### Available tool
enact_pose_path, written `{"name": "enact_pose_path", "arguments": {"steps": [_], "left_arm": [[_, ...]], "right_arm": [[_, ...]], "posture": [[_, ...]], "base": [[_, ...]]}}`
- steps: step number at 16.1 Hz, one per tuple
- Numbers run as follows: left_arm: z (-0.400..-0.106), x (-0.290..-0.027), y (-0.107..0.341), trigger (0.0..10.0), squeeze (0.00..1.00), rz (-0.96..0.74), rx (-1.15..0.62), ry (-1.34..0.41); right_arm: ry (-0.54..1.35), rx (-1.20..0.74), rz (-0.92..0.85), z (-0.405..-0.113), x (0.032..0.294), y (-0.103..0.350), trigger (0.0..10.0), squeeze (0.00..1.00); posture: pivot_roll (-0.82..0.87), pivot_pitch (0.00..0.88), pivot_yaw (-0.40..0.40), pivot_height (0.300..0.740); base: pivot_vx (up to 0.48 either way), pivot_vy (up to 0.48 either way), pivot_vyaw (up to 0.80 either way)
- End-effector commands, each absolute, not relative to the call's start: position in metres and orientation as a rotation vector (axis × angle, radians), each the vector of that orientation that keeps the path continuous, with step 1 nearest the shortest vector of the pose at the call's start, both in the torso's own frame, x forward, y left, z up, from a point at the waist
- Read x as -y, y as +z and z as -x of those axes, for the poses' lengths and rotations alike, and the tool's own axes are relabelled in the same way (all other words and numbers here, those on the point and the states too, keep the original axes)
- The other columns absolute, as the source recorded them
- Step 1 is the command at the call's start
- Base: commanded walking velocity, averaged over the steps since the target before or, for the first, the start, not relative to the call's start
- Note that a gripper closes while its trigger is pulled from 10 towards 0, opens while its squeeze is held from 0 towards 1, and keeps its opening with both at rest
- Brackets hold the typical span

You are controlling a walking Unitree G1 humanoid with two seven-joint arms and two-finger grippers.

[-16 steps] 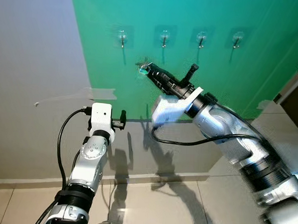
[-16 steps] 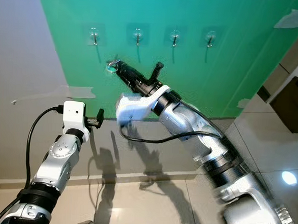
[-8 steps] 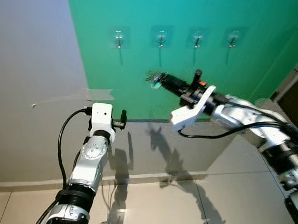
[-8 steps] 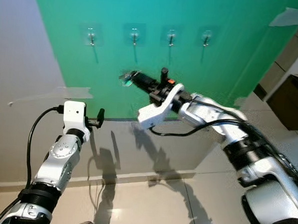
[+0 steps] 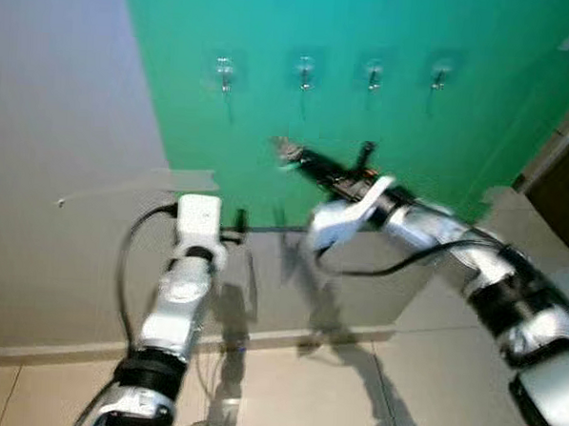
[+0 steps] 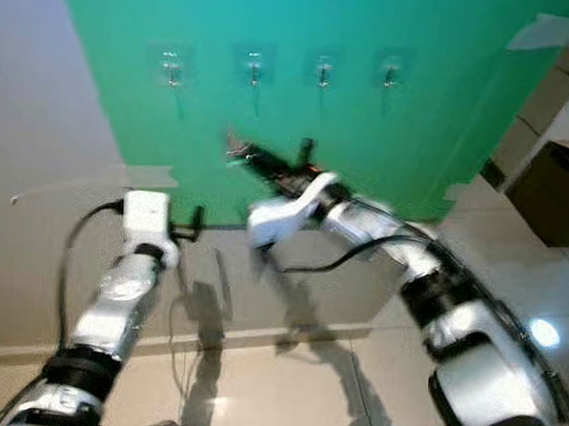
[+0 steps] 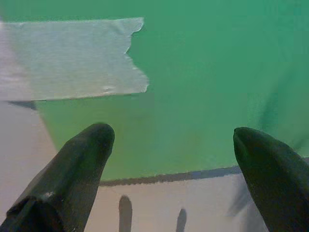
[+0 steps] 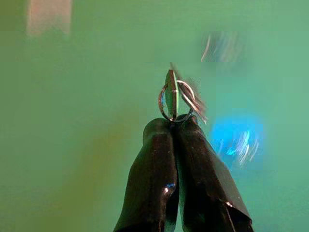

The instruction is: Hang keys on a hook

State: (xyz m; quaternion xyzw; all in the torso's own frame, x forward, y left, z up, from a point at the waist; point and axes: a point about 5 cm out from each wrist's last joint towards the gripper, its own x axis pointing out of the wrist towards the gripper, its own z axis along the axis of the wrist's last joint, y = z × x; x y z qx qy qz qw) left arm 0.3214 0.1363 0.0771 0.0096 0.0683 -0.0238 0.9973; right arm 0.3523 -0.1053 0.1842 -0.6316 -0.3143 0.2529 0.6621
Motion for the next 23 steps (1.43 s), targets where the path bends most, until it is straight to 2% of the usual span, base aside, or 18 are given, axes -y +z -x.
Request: {"name": "enact_pose_path", "arguments": {"steps": [1,2,3,4,5,6,7,8,9,12,14,16,17,20,23], "left_arm": [[-0.322,-0.139,0.077,10.0,0.0,-0.028,-0.137,-0.046],[-0.321,-0.137,0.076,10.0,0.0,-0.033,-0.141,-0.055],[-0.322,-0.136,0.077,10.0,0.0,-0.031,-0.136,-0.057],[-0.323,-0.137,0.077,10.0,0.0,-0.026,-0.135,-0.051],[-0.322,-0.136,0.076,10.0,0.0,-0.029,-0.139,-0.056],[-0.322,-0.134,0.076,10.0,0.0,-0.035,-0.139,-0.066],[-0.323,-0.134,0.077,10.0,0.0,-0.033,-0.135,-0.063],[-0.323,-0.136,0.078,10.0,0.0,-0.025,-0.134,-0.054],[-0.322,-0.135,0.076,10.0,0.0,-0.034,-0.141,-0.064],[-0.323,-0.138,0.077,10.0,0.0,-0.025,-0.135,-0.049],[-0.32,-0.135,0.074,10.0,0.0,-0.036,-0.145,-0.068],[-0.322,-0.136,0.076,10.0,0.0,-0.024,-0.137,-0.056],[-0.322,-0.136,0.076,10.0,0.0,-0.024,-0.138,-0.055],[-0.322,-0.136,0.076,10.0,0.0,-0.028,-0.141,-0.062],[-0.322,-0.137,0.076,10.0,0.0,-0.028,-0.14,-0.061]], "right_arm": [[0.542,0.759,1.376,-0.351,0.104,0.198,10.0,0.0],[0.668,0.787,1.318,-0.336,0.086,0.187,10.0,0.0],[0.568,0.68,1.323,-0.35,0.107,0.185,10.0,0.0],[0.529,0.654,1.334,-0.355,0.112,0.185,10.0,0.0],[0.672,0.707,1.283,-0.337,0.09,0.176,10.0,0.0],[0.735,0.712,1.219,-0.328,0.082,0.172,10.0,0.0],[0.582,0.63,1.234,-0.349,0.104,0.178,10.0,0.0],[0.586,0.618,1.211,-0.349,0.1,0.175,10.0,0.0],[0.783,0.672,1.149,-0.323,0.071,0.159,10.0,0.0],[0.416,0.481,1.148,-0.367,0.13,0.18,10.0,0.0],[0.835,0.602,1.064,-0.316,0.063,0.149,10.0,0.0],[0.621,0.514,1.112,-0.345,0.096,0.159,10.0,0.0],[0.572,0.505,1.121,-0.353,0.103,0.165,10.0,0.0],[0.652,0.513,1.099,-0.343,0.09,0.159,10.0,0.0],[0.649,0.515,1.067,-0.343,0.085,0.159,10.0,0.0]], "posture": [[-0.07,0.0,-0.001,0.74],[-0.07,0.0,-0.006,0.74],[-0.07,0.0,-0.014,0.74],[-0.07,0.0,-0.004,0.74],[-0.07,0.0,-0.002,0.74],[-0.06,0.0,-0.019,0.74],[-0.06,0.0,-0.012,0.74],[-0.07,0.0,0.001,0.74],[-0.07,0.0,-0.001,0.74],[-0.06,0.0,-0.004,0.74],[-0.06,0.0,-0.004,0.74],[-0.06,0.0,-0.003,0.74],[-0.07,0.0,-0.001,0.74],[-0.06,0.0,-0.001,0.74],[-0.06,0.0,-0.002,0.74]], "base": [[0.0,0.0,0.0],[0.0,0.0,0.0],[0.0,0.0,0.0],[0.0,0.0,0.0],[0.0,0.0,0.0],[0.0,0.0,0.0],[0.0,0.0,0.0],[0.0,0.0,0.0],[0.0,0.0,0.0],[0.0,0.0,0.0],[0.0,0.0,0.0],[0.0,0.0,0.0],[0.0,0.0,0.0],[0.0,0.0,0.0],[0.0,0.0,0.0]]}}
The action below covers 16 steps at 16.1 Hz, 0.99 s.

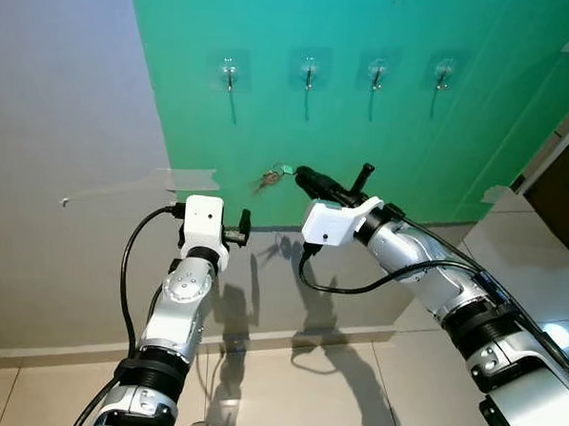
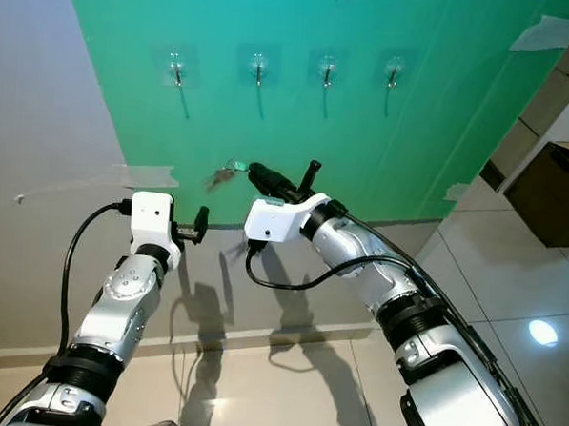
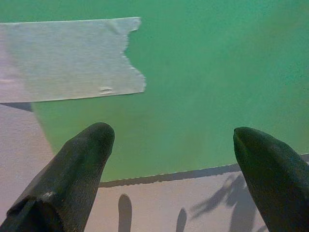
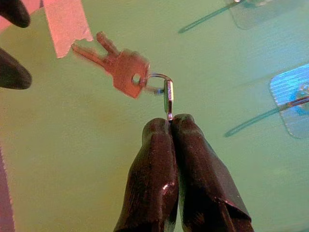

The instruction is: Hang keys on a hook

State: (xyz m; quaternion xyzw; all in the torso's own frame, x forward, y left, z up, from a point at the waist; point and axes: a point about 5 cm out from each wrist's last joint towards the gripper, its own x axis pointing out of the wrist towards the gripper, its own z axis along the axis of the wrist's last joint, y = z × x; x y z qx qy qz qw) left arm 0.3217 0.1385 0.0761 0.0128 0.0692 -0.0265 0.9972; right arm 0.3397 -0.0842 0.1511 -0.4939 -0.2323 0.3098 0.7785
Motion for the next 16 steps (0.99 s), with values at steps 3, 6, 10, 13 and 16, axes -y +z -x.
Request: {"name": "enact_pose_path", "arguments": {"steps": [3,6,10,13,16], "left_arm": [[-0.322,-0.138,0.076,10.0,0.0,-0.029,-0.142,-0.058],[-0.323,-0.139,0.077,10.0,0.0,-0.03,-0.14,-0.057],[-0.324,-0.139,0.077,10.0,0.0,-0.034,-0.135,-0.056],[-0.324,-0.139,0.077,10.0,0.0,-0.033,-0.136,-0.055],[-0.324,-0.139,0.077,10.0,0.0,-0.032,-0.138,-0.056]], "right_arm": [[0.633,0.51,1.002,-0.344,0.083,0.164,10.0,0.0],[0.634,0.528,0.991,-0.346,0.08,0.17,10.0,0.0],[0.624,0.52,0.902,-0.35,0.079,0.182,10.0,0.0],[0.572,0.516,0.888,-0.358,0.085,0.191,10.0,0.0],[0.579,0.527,0.87,-0.357,0.081,0.196,10.0,0.0]], "posture": [[-0.06,0.0,-0.002,0.74],[-0.06,0.0,-0.005,0.74],[-0.05,0.0,-0.007,0.74],[-0.06,0.0,-0.008,0.74],[-0.06,0.0,-0.006,0.74]], "base": [[0.0,0.0,0.0],[0.0,0.0,0.0],[0.0,0.0,0.0],[0.0,0.0,0.0],[0.0,0.0,0.0]]}}
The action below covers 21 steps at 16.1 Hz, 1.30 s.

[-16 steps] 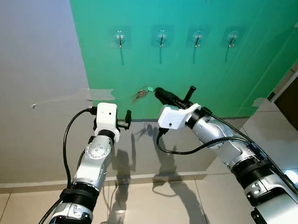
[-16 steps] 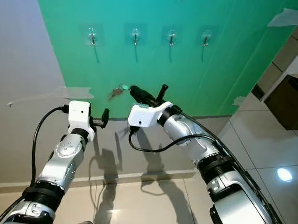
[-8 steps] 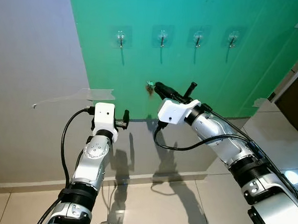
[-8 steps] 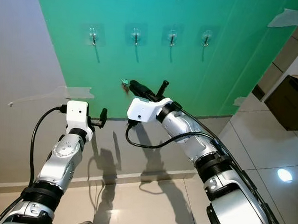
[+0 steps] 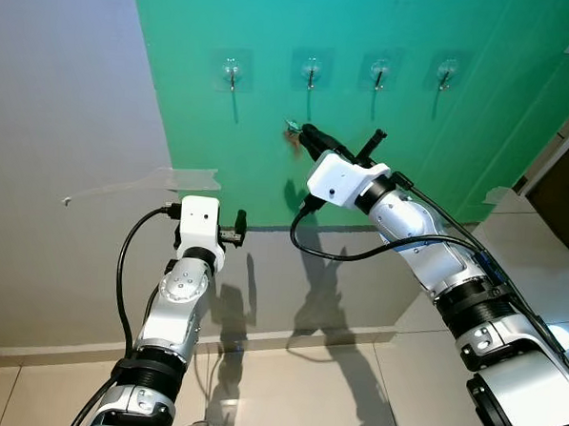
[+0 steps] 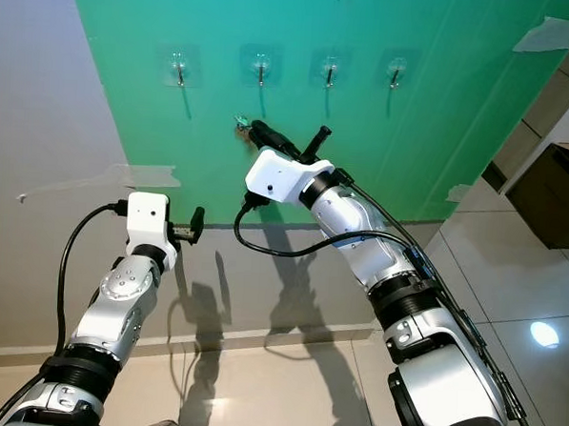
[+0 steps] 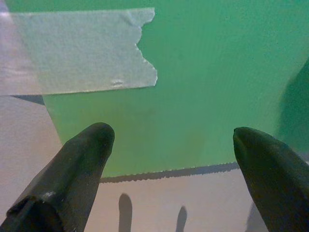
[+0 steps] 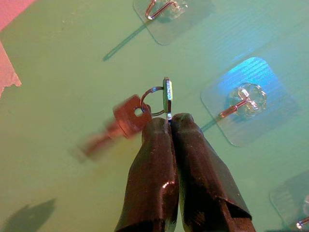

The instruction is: Hang keys on a hook

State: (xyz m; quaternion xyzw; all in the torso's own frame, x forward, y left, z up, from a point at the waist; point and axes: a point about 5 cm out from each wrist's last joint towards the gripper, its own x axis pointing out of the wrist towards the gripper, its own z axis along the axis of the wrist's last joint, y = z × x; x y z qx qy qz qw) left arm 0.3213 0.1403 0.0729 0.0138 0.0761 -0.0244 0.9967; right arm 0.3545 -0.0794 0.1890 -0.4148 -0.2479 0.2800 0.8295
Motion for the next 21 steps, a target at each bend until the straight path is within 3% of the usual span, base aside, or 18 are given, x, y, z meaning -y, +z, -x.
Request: {"name": "enact_pose_path", "arguments": {"steps": [1,15,21], "left_arm": [[-0.325,-0.138,0.077,10.0,0.0,-0.032,-0.137,-0.057],[-0.329,-0.138,0.08,10.0,0.0,-0.036,-0.128,-0.063],[-0.33,-0.136,0.081,10.0,0.0,-0.037,-0.126,-0.069]], "right_arm": [[0.581,0.537,0.876,-0.358,0.08,0.199,10.0,0.0],[0.568,0.62,0.948,-0.362,0.088,0.239,10.0,0.0],[0.447,0.513,0.765,-0.376,0.106,0.241,10.0,0.0]], "posture": [[-0.06,0.0,-0.006,0.74],[-0.06,0.0,0.0,0.74],[-0.06,0.0,0.004,0.74]], "base": [[0.0,0.0,0.0],[0.0,0.0,0.0],[0.0,0.0,0.0]]}}
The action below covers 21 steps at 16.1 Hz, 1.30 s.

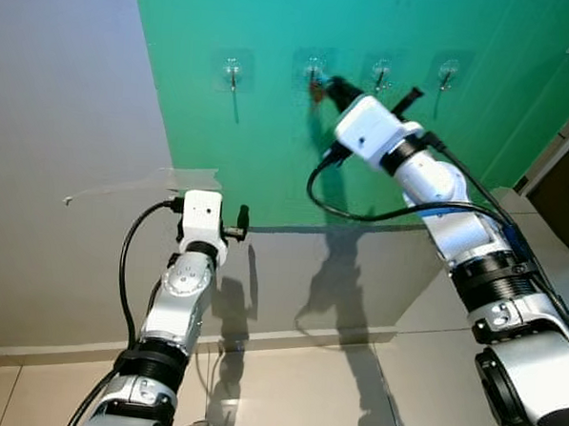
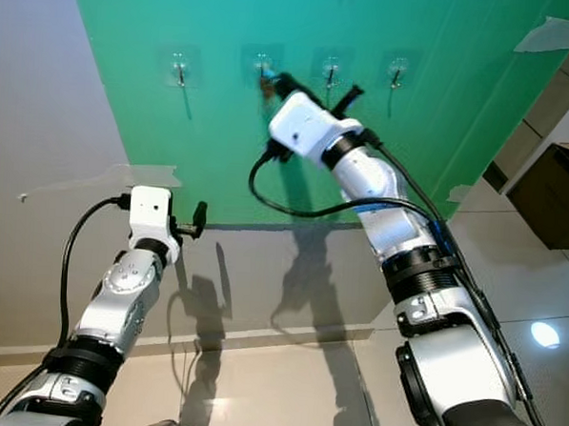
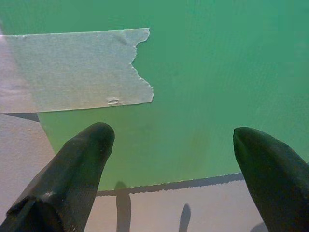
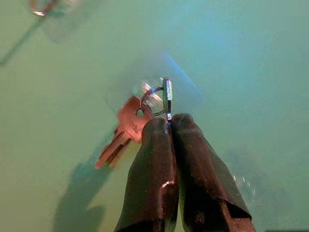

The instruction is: Hang keys on a hook

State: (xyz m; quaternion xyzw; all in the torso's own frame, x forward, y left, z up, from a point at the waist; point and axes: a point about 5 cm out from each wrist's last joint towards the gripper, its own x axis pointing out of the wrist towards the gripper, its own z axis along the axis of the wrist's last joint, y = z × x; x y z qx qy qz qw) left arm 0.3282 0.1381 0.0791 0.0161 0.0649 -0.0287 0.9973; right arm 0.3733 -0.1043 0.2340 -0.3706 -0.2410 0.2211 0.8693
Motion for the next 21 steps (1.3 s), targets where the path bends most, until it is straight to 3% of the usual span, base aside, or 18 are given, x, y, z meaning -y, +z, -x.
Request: {"name": "enact_pose_path", "arguments": {"steps": [1,13,21], "left_arm": [[-0.33,-0.1364,0.0804,10.0,0.0,-0.038,-0.126,-0.068],[-0.3291,-0.135,0.0797,10.0,0.0,-0.031,-0.125,-0.064],[-0.3315,-0.135,0.0813,10.0,0.0,-0.029,-0.122,-0.062]], "right_arm": [[0.434,0.492,0.736,-0.3773,0.1085,0.2398,10.0,0.0],[0.468,0.426,0.624,-0.378,0.1093,0.2377,10.0,0.0],[0.49,0.424,0.649,-0.3756,0.1096,0.2394,10.0,0.0]], "posture": [[-0.06,0.0,0.004,0.74],[-0.06,0.0,-0.005,0.74],[-0.07,0.0,-0.004,0.74]], "base": [[0.0,0.0,0.0],[0.0,0.0,0.0],[0.0,0.0,0.0]]}}
